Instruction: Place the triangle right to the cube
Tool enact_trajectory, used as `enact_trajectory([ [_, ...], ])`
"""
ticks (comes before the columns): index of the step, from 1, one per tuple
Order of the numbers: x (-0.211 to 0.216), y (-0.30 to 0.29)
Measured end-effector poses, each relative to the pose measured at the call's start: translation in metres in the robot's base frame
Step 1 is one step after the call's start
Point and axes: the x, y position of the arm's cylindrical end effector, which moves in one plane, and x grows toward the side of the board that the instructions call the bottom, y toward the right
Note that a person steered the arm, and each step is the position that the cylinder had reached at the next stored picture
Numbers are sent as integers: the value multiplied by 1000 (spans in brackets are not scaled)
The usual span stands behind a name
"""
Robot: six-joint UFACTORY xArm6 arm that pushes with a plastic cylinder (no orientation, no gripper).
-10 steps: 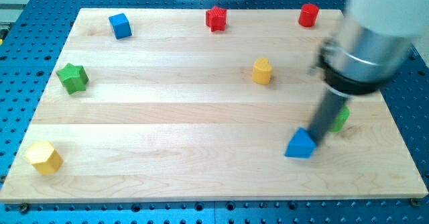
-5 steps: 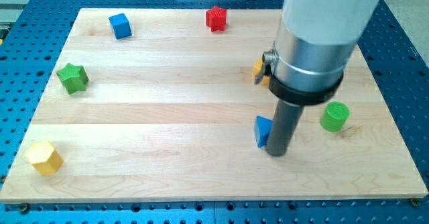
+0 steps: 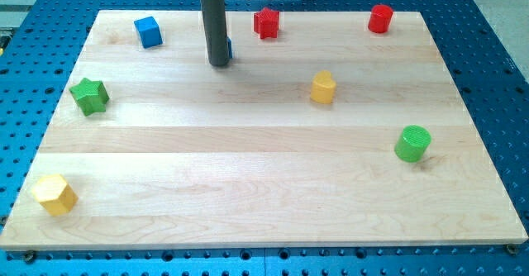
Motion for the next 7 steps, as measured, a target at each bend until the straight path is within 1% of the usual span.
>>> enact_trajectory([
  [2, -18, 20],
  [4, -54, 40],
  [5, -74, -28],
  [6, -74, -46],
  [7, -85, 21],
])
